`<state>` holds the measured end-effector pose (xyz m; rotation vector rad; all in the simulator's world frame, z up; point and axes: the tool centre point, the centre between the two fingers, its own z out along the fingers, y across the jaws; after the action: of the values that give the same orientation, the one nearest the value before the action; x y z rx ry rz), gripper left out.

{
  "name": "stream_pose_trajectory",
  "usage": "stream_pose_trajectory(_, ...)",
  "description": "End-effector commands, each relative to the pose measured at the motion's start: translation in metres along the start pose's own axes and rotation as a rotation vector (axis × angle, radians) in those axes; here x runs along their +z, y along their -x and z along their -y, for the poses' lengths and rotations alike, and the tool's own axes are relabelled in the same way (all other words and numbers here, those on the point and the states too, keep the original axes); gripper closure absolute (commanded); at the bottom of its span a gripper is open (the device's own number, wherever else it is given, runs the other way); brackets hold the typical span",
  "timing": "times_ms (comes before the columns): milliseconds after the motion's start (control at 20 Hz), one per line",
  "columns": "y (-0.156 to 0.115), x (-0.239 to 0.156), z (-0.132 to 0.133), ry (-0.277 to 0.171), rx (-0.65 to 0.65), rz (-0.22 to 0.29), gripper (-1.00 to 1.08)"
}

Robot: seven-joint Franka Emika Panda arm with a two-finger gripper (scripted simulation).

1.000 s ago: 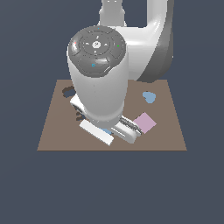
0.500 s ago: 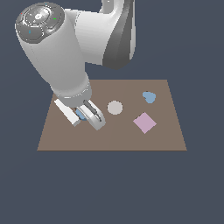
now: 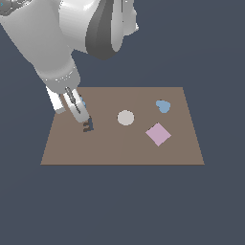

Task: Insert a designated object into the corresponding slot on a board.

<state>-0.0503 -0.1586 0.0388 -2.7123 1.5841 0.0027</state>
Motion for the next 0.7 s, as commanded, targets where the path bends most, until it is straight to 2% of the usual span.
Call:
stream_pose_trajectory(0, -0.001, -0.001, -0.015, -0.001, 0.04, 0.0, 1.08)
stream_pose_trajectory(300, -0.001, -0.001, -0.036, -0.001, 0.094, 0.0, 1.08)
stream_pose_trajectory(650, 0.0, 0.0, -0.039, 0.0, 0.101, 0.001, 1.08)
